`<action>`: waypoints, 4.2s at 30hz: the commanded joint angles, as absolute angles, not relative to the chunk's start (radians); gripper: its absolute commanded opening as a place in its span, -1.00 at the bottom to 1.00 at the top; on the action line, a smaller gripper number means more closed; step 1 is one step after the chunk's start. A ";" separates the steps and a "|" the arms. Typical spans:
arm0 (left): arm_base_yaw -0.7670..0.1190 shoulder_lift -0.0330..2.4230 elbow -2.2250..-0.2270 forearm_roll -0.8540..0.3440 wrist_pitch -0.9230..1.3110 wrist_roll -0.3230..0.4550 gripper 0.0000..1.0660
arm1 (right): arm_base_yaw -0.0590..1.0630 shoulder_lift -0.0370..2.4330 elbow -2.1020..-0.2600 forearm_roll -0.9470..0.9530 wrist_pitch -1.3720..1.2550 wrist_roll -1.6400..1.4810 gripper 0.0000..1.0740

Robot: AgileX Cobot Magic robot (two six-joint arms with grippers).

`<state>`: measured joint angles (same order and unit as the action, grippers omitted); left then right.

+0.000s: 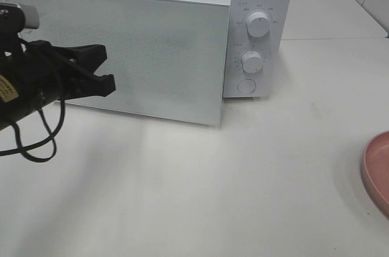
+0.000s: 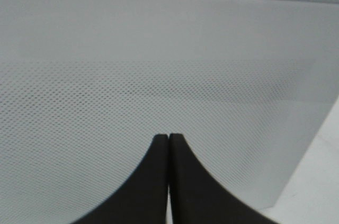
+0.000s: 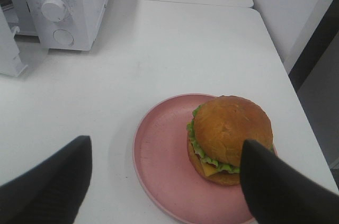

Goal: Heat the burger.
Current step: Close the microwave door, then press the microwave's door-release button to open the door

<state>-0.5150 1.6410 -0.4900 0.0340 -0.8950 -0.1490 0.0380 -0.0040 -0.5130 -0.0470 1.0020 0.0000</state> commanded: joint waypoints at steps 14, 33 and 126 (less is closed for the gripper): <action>-0.649 1.840 -0.769 -0.108 -0.854 -0.086 -1.00 | 0.033 -0.028 -0.511 -0.050 0.994 0.000 0.41; -0.654 1.991 -1.053 -0.125 -0.727 -0.098 -1.00 | 0.033 -0.028 -0.511 -0.050 0.994 0.000 0.41; 0.021 0.703 -0.607 -0.116 1.153 0.063 0.80 | 0.033 -0.028 -0.511 -0.050 0.994 0.000 0.40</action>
<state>0.0190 0.7170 -0.6140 -0.1200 1.1630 0.0700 0.0380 -0.0040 -0.5130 -0.0470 1.0020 0.0000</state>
